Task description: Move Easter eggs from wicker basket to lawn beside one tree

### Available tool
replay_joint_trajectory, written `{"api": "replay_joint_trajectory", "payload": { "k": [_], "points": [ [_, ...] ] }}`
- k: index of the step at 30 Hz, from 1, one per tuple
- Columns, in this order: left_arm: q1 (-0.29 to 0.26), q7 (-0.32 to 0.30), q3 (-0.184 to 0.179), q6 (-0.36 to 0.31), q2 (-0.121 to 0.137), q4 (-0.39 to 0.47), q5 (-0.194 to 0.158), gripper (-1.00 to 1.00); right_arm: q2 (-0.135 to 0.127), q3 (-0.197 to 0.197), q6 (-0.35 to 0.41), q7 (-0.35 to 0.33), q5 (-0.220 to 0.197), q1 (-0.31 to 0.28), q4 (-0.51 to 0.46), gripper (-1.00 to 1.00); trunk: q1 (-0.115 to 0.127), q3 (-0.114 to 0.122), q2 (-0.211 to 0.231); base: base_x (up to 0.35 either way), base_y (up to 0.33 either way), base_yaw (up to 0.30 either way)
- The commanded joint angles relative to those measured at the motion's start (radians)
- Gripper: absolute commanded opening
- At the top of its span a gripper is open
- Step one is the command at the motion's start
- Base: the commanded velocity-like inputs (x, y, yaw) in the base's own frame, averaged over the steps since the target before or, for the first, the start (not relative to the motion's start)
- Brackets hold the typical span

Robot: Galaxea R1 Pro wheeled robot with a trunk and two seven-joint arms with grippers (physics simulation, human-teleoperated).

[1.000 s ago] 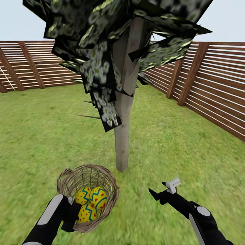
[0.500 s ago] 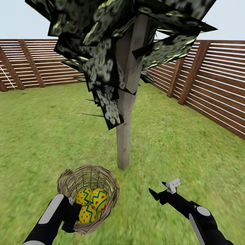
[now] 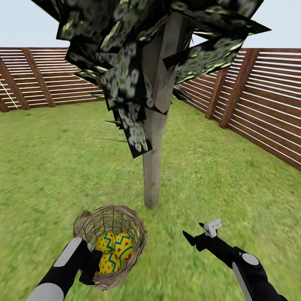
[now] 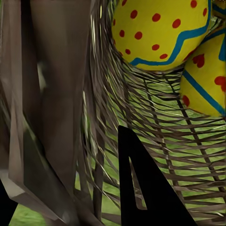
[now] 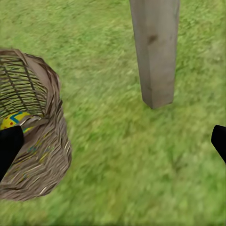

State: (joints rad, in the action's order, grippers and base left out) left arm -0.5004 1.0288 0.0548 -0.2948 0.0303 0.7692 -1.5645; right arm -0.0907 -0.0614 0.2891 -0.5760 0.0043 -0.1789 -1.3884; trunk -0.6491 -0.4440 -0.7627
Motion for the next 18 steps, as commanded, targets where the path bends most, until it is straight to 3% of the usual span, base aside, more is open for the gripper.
{"api": "replay_joint_trajectory", "payload": {
  "k": [1, 5, 18],
  "points": [
    [-0.001, 0.005, 0.002, -0.008, 0.001, -0.001, -0.003, -1.0, 0.0, -0.002, 0.007, -0.005, 0.0, -0.001, -0.001, 1.0, -0.004, -0.004, -0.008, 0.0, 0.0, 0.0],
    [-0.001, 0.005, 0.002, 0.025, 0.005, -0.025, -0.004, -1.0, 0.0, -0.002, 0.007, -0.005, 0.0, -0.001, -0.001, 1.0, -0.019, -0.017, -0.036, 0.0, 0.0, 0.0],
    [-0.003, -0.016, 0.001, 0.028, 0.0, -0.037, -0.003, -1.0, -0.007, -0.006, 0.002, -0.015, 0.0, -0.002, -0.01, 1.0, -0.069, -0.058, -0.127, 0.0, 0.0, 0.0]
  ]
}}
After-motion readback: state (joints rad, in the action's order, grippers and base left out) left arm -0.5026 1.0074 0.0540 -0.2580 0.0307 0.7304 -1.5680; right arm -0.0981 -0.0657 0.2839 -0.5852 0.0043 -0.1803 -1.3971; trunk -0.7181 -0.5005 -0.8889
